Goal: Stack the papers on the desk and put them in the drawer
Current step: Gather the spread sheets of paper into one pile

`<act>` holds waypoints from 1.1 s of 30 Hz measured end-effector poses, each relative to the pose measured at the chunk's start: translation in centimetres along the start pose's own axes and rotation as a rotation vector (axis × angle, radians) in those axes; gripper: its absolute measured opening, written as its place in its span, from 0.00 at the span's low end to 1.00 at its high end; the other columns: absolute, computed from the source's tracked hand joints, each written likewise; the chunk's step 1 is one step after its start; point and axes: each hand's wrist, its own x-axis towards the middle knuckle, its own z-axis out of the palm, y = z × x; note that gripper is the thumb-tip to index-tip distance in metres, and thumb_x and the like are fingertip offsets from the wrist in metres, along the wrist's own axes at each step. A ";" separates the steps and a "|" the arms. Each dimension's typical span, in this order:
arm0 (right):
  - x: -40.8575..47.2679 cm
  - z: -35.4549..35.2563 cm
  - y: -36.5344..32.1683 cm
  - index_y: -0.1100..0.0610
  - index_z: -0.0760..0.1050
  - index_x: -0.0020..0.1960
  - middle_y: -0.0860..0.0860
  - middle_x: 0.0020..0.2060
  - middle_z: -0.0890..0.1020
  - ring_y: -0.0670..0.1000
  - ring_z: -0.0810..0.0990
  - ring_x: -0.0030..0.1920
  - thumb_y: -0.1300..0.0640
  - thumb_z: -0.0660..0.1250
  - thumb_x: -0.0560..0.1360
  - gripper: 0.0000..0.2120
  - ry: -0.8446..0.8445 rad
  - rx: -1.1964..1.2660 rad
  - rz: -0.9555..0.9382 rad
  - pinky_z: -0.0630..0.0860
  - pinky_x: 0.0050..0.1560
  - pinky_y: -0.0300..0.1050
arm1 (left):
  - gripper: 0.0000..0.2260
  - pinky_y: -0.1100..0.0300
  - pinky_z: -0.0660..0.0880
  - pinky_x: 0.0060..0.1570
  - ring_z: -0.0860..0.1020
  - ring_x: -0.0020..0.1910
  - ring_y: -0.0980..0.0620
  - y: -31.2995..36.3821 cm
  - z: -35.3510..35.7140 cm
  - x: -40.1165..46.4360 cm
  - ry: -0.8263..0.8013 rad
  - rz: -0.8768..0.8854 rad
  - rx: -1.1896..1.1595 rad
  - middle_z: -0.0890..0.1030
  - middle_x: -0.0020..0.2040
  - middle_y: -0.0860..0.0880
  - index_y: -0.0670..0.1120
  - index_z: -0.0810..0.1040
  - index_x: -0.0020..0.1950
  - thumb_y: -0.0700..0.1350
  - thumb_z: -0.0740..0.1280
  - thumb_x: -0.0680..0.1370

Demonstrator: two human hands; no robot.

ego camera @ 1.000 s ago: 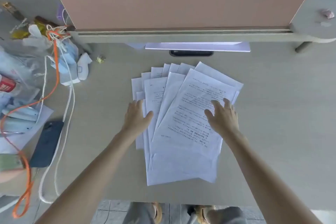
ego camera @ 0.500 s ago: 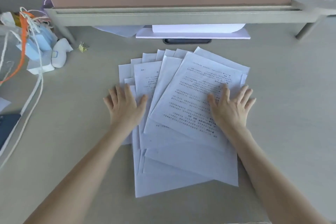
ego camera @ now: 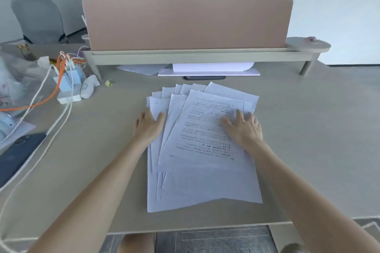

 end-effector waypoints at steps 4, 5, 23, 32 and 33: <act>1.7 0.9 0.4 0.52 0.59 0.75 0.68 0.74 0.60 0.66 0.57 0.74 0.28 0.46 0.76 0.37 0.066 -0.154 -0.004 0.51 0.75 0.58 | 0.32 0.47 0.52 0.75 0.56 0.78 0.44 -1.2 0.9 1.4 0.024 0.086 0.204 0.61 0.79 0.42 0.42 0.53 0.79 0.60 0.50 0.81; 2.2 1.2 0.0 0.52 0.59 0.74 0.68 0.73 0.61 0.66 0.58 0.73 0.28 0.45 0.75 0.38 0.063 -0.176 -0.031 0.51 0.75 0.58 | 0.32 0.46 0.53 0.75 0.57 0.77 0.45 -1.4 1.2 2.1 0.028 0.094 0.245 0.63 0.77 0.43 0.42 0.56 0.78 0.61 0.48 0.80; 6.4 2.5 -2.5 0.59 0.64 0.74 0.58 0.67 0.77 0.61 0.72 0.69 0.40 0.58 0.78 0.32 0.161 0.209 -0.111 0.63 0.73 0.59 | 0.14 0.55 0.66 0.43 0.73 0.44 0.45 -1.1 -0.2 5.6 0.342 -0.029 -0.248 0.77 0.41 0.46 0.42 0.77 0.58 0.46 0.56 0.81; 5.6 1.9 -3.4 0.62 0.71 0.68 0.57 0.62 0.81 0.57 0.75 0.65 0.53 0.57 0.82 0.19 0.103 0.147 -0.255 0.62 0.67 0.49 | 0.11 0.56 0.58 0.34 0.61 0.37 0.43 -1.6 0.4 5.7 0.214 0.047 -0.142 0.62 0.31 0.44 0.47 0.63 0.31 0.33 0.52 0.69; 5.6 1.8 -3.6 0.61 0.71 0.68 0.56 0.60 0.81 0.56 0.75 0.62 0.53 0.56 0.82 0.19 0.075 0.174 -0.263 0.62 0.66 0.48 | 0.13 0.56 0.64 0.36 0.67 0.38 0.40 -1.6 0.4 5.8 0.194 0.043 -0.157 0.71 0.32 0.44 0.47 0.72 0.35 0.34 0.52 0.70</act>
